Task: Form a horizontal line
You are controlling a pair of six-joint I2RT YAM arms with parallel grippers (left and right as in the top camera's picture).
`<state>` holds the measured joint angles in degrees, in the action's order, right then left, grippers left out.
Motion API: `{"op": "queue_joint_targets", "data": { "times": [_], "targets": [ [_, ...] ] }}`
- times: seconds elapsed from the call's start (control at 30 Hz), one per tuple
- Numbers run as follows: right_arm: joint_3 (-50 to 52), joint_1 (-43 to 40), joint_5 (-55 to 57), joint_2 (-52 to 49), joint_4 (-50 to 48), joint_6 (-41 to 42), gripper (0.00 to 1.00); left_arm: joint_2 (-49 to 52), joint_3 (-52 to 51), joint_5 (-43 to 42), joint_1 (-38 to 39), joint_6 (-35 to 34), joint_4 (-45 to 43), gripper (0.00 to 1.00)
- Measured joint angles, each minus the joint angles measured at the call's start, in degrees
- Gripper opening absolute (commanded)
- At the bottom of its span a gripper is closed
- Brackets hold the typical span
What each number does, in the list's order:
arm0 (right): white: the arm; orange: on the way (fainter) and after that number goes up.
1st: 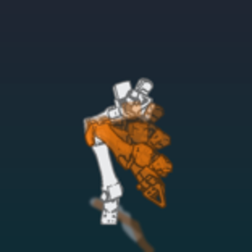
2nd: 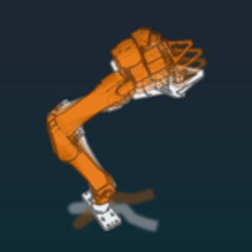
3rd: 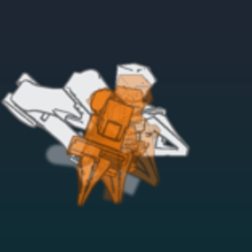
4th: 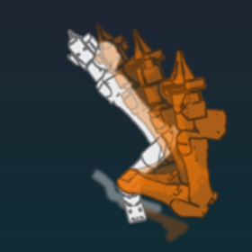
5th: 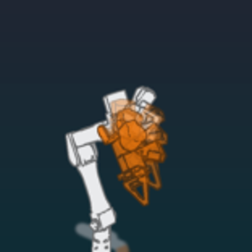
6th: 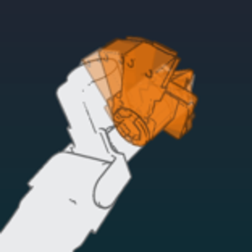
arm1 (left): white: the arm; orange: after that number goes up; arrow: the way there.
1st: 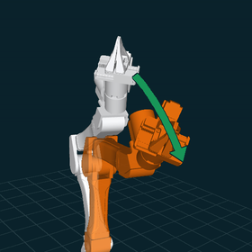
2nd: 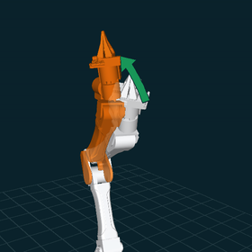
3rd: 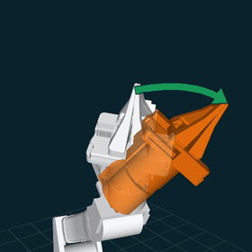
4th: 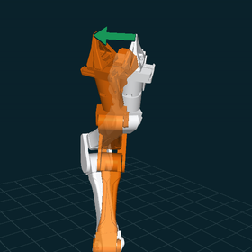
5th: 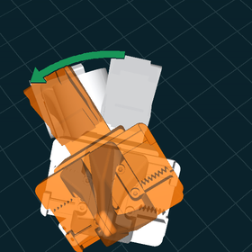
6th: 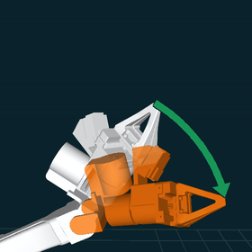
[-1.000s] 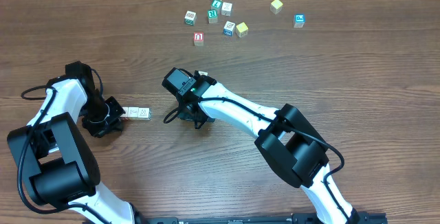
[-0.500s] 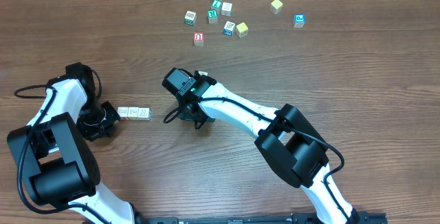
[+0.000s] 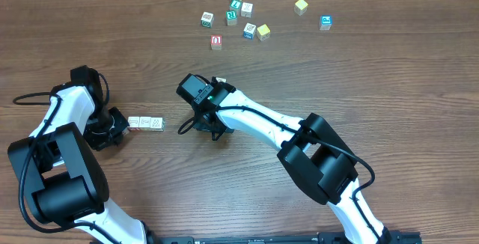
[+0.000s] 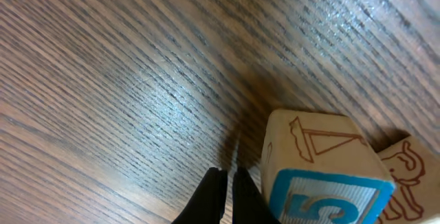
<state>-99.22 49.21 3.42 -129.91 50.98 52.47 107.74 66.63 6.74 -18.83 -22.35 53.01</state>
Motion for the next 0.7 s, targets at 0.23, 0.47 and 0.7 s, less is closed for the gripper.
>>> {"op": "queue_joint_targets", "data": {
  "times": [0.23, 0.47, 0.7],
  "targets": [
    [0.0, 0.0, 0.0, 0.0, 0.0, 0.0, 0.12, 0.0, 0.0, 0.0, 0.0, 0.0, -1.6, 0.05],
    [0.0, 0.0, 0.0, 0.0, 0.0, 0.0, 0.12, 0.0, 0.0, 1.1, 0.0, -0.2, 0.5, 0.04],
    [0.0, 0.0, 0.0, 0.0, 0.0, 0.0, 0.12, 0.0, 0.0, 4.0, 0.0, -3.9, 7.8, 0.04]
  ]
}}
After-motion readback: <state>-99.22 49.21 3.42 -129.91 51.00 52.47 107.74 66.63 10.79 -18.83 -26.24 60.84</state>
